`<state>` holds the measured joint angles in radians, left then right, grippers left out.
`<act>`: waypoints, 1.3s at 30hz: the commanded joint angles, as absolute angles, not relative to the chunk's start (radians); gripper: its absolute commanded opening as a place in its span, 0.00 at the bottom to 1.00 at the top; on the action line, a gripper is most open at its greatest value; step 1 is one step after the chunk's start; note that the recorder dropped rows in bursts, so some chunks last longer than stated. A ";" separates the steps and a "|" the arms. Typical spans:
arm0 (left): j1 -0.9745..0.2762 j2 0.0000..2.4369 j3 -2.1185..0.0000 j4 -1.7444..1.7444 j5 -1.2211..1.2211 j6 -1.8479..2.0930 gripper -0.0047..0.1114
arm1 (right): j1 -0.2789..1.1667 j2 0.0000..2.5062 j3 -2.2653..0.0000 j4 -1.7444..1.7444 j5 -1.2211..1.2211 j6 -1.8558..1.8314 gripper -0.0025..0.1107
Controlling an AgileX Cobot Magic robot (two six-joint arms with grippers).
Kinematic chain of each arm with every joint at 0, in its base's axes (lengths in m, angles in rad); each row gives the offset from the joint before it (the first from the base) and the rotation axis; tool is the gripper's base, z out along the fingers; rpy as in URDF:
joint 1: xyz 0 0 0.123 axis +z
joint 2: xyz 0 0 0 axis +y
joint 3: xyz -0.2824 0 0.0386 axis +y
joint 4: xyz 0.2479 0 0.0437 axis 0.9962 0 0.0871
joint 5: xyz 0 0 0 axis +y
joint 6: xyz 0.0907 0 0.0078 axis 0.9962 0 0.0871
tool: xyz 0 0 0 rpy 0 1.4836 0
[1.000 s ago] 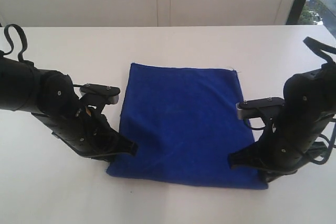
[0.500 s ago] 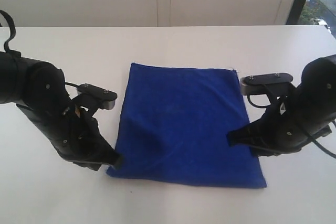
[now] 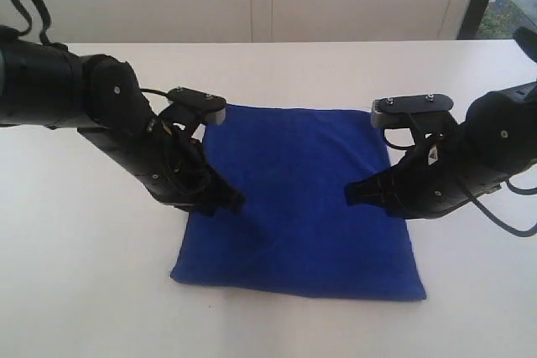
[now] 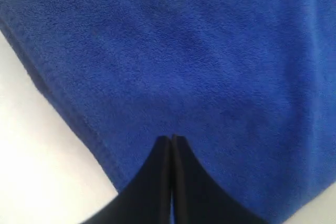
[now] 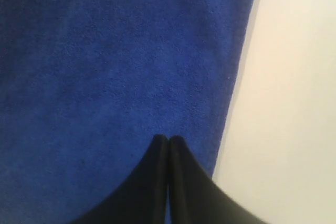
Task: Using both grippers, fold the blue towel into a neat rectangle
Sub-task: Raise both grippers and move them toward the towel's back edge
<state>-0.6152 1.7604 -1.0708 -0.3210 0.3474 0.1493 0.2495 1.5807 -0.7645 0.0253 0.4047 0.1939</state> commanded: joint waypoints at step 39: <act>-0.619 1.879 -1.109 -0.268 0.675 0.032 0.04 | 0.248 1.582 -0.767 0.026 0.441 0.187 0.02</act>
